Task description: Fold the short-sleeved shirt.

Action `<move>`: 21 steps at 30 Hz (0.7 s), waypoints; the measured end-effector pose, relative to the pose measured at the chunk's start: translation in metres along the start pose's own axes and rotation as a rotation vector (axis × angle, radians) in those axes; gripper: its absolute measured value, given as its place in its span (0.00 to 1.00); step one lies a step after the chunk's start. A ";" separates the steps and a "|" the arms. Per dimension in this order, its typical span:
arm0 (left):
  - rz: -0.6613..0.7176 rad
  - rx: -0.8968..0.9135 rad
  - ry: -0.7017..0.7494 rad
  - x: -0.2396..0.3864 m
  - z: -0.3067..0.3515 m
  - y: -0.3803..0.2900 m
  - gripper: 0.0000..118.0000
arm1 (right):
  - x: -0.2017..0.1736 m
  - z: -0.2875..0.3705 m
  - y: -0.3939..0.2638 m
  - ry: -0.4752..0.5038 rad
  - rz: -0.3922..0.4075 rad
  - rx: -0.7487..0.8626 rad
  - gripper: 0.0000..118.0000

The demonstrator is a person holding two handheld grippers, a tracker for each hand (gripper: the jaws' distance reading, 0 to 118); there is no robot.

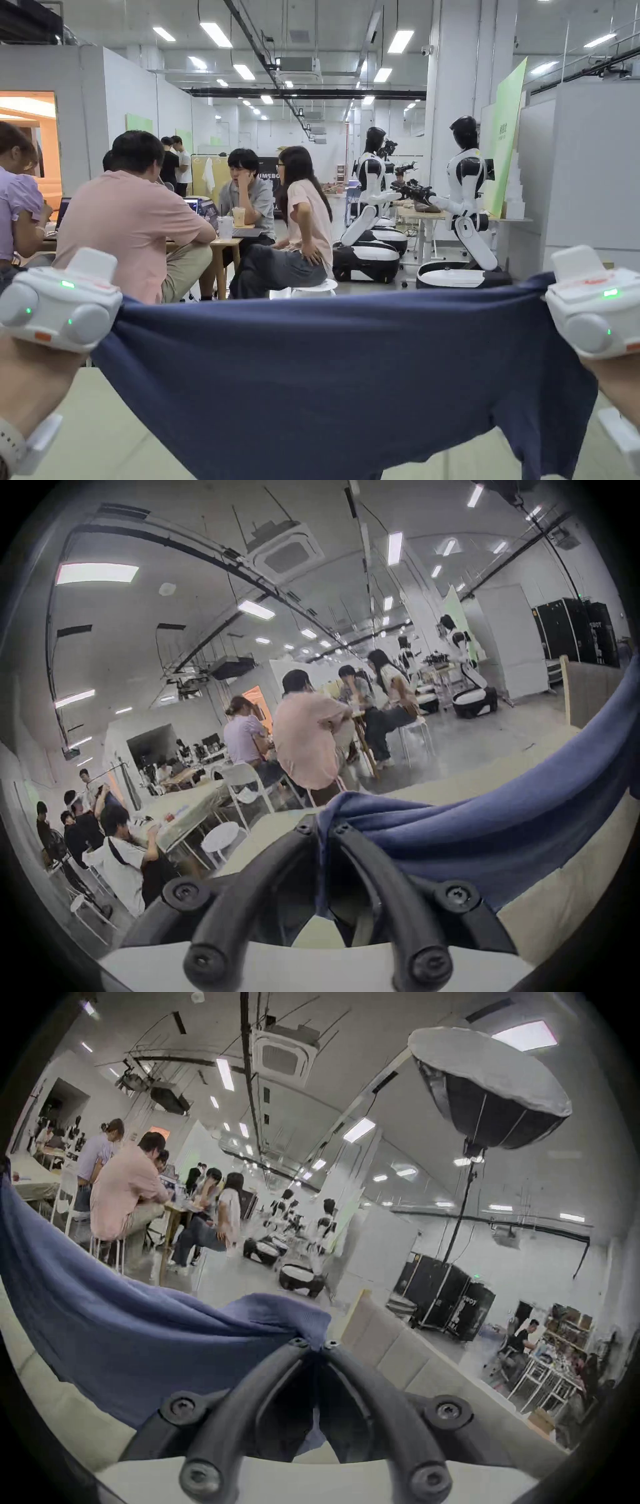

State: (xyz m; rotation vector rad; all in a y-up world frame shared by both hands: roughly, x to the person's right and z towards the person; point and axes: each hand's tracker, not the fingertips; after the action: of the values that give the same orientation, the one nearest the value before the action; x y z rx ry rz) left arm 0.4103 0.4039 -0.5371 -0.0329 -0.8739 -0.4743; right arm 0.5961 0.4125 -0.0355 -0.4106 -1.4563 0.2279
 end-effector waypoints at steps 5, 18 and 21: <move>-0.042 -0.083 -0.024 0.037 -0.023 -0.059 0.01 | -0.026 -0.035 -0.079 0.035 -0.027 -0.124 0.00; -0.004 -0.263 -0.160 0.022 0.084 -0.212 0.01 | -0.029 0.076 -0.225 0.196 -0.021 -0.304 0.00; 0.008 -0.355 -0.186 0.024 0.110 -0.281 0.01 | -0.040 0.113 -0.281 0.234 -0.026 -0.388 0.00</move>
State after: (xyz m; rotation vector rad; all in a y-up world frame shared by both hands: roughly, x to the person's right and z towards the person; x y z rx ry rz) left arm 0.2267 0.1665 -0.4938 -0.4109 -0.9615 -0.6209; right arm 0.4532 0.1562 0.0486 -0.7078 -1.2717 -0.1248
